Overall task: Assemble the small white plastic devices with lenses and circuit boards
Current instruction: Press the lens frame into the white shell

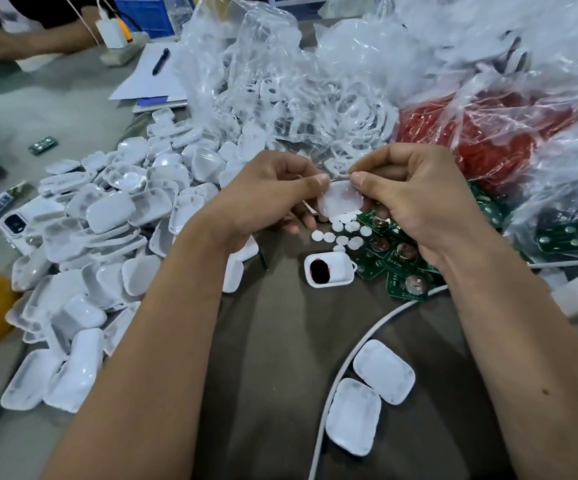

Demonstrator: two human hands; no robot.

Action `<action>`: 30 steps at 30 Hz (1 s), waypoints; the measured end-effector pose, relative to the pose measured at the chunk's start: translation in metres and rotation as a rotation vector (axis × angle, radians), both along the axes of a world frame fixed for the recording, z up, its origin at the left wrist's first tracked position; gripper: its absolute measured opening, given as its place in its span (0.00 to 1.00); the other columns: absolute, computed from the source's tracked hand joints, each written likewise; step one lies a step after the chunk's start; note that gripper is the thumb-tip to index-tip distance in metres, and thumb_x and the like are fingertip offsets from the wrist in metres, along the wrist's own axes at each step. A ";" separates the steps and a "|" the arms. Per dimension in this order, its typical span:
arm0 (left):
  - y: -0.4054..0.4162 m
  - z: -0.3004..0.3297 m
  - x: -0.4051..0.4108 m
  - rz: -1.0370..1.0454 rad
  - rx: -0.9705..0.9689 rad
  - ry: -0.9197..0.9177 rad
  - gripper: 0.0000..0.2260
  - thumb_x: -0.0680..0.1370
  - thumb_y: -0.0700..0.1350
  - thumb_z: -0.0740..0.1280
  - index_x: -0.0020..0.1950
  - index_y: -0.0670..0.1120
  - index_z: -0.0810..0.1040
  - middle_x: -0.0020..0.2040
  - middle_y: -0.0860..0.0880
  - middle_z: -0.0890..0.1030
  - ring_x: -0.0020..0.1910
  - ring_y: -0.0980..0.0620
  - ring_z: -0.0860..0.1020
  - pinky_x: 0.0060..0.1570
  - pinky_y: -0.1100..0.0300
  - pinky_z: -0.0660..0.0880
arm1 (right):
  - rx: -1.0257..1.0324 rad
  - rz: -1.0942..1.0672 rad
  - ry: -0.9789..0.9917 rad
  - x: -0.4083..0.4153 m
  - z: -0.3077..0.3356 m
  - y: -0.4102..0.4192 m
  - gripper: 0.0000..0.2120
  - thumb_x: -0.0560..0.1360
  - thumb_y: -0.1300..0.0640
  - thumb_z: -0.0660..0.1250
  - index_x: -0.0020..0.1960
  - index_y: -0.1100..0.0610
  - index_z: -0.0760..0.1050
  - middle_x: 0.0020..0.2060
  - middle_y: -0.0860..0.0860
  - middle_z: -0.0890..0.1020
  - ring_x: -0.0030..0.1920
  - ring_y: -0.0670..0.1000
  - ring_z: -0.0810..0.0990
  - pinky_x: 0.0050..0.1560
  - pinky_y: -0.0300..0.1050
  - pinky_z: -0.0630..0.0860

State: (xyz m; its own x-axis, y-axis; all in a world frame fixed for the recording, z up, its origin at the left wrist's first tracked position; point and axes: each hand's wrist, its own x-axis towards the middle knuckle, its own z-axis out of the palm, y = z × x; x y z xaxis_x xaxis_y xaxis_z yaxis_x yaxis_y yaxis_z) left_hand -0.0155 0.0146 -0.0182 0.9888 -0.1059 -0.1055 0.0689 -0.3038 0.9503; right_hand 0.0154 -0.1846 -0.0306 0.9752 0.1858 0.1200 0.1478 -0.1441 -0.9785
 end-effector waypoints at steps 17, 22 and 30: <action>-0.024 0.022 -0.022 -0.472 0.665 0.025 0.23 0.62 0.51 0.86 0.52 0.55 0.80 0.46 0.53 0.80 0.33 0.59 0.74 0.35 0.61 0.74 | 0.078 -0.230 0.076 0.001 0.002 -0.001 0.11 0.77 0.71 0.70 0.50 0.57 0.84 0.40 0.54 0.88 0.33 0.52 0.86 0.30 0.38 0.77; -0.027 0.016 -0.021 -0.458 0.717 -0.035 0.18 0.65 0.46 0.82 0.49 0.55 0.79 0.42 0.53 0.82 0.31 0.61 0.74 0.29 0.67 0.69 | 0.075 -0.226 0.083 0.003 0.002 -0.001 0.14 0.76 0.73 0.66 0.50 0.56 0.83 0.34 0.51 0.85 0.32 0.52 0.85 0.32 0.40 0.79; -0.012 0.016 -0.013 -0.225 0.494 -0.121 0.13 0.70 0.50 0.80 0.52 0.58 0.82 0.43 0.52 0.81 0.37 0.54 0.79 0.41 0.57 0.77 | -0.045 -0.197 0.017 0.001 0.000 -0.002 0.16 0.75 0.71 0.64 0.38 0.55 0.84 0.31 0.49 0.86 0.33 0.54 0.86 0.33 0.40 0.79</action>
State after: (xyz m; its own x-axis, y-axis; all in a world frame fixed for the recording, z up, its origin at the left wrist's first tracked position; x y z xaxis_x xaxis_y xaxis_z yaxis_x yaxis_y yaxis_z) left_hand -0.0282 0.0029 -0.0020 0.9555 -0.2827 -0.0838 -0.1497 -0.7101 0.6880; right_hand 0.0164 -0.1867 -0.0303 0.9951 -0.0040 0.0993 0.0962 -0.2124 -0.9724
